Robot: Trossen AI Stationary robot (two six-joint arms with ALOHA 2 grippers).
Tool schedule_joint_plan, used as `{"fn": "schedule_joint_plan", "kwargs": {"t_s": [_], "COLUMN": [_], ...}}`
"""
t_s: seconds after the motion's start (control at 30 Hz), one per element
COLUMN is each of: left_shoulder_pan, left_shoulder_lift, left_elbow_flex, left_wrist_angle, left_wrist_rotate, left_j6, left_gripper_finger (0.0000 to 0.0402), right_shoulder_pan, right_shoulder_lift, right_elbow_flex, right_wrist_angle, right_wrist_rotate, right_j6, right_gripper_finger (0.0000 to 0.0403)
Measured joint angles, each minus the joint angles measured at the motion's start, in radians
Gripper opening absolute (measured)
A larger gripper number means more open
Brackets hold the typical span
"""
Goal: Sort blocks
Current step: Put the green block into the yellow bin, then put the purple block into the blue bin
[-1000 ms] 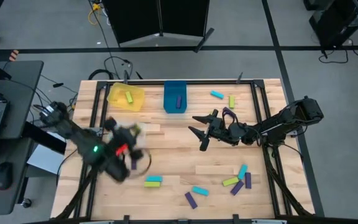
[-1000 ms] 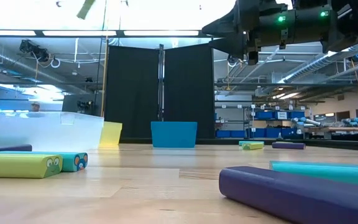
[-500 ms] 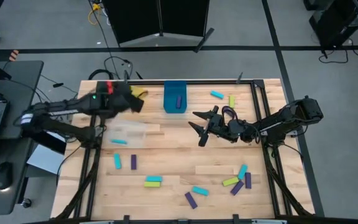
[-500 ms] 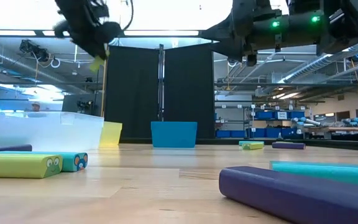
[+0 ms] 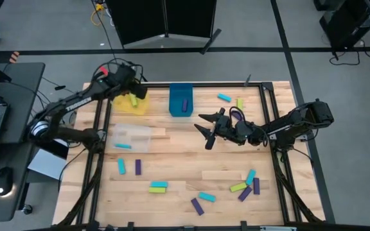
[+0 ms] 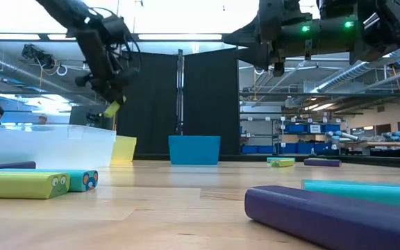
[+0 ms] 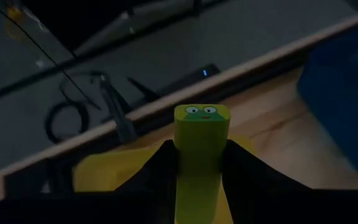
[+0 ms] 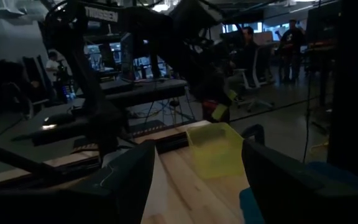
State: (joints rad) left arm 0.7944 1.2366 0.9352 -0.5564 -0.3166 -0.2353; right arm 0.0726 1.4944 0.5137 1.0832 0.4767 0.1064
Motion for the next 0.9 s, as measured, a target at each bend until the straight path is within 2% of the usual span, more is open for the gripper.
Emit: {"fn": "schedule_joint_plan", "kwargs": {"t_s": [0.2, 0.3, 0.43, 0.57, 0.7, 0.8, 0.9], "left_shoulder_pan": [0.027, 0.026, 0.026, 0.031, 0.015, -0.015, -0.064], "left_shoulder_lift": [0.079, 0.088, 0.088, 0.088, 0.071, 0.026, -0.037], "left_elbow_flex": [0.0, 0.0, 0.0, 0.0, 0.0, 0.0, 0.0], "left_wrist_angle": [-0.032, -0.054, -0.071, -0.094, -0.062, 0.0, 0.052], "left_wrist_rotate": [0.036, 0.075, 0.05, 0.049, 0.102, 0.164, 0.185], "left_j6": [0.019, 0.026, 0.043, 0.043, 0.053, 0.064, 0.067], "left_gripper_finger": [0.011, 0.0158, 0.0222, 0.026, 0.0273, 0.027, 0.0261], "right_shoulder_pan": [0.016, 0.022, 0.024, 0.024, 0.023, 0.018, 0.015], "right_shoulder_lift": [0.0, 0.0, 0.0, 0.0, 0.0, -0.016, -0.064], "right_elbow_flex": [0.0, 0.0, 0.0, 0.0, 0.0, 0.0, 0.0], "right_wrist_angle": [0.0, 0.0, 0.0, -0.003, -0.009, -0.03, -0.069], "right_wrist_rotate": [0.0, 0.0, 0.003, 0.005, 0.005, 0.004, 0.002], "right_j6": [0.006, 0.008, 0.022, 0.022, 0.022, 0.022, 0.03], "right_gripper_finger": [0.0254, 0.0254, 0.0254, 0.0254, 0.0254, 0.0254, 0.0254]}}
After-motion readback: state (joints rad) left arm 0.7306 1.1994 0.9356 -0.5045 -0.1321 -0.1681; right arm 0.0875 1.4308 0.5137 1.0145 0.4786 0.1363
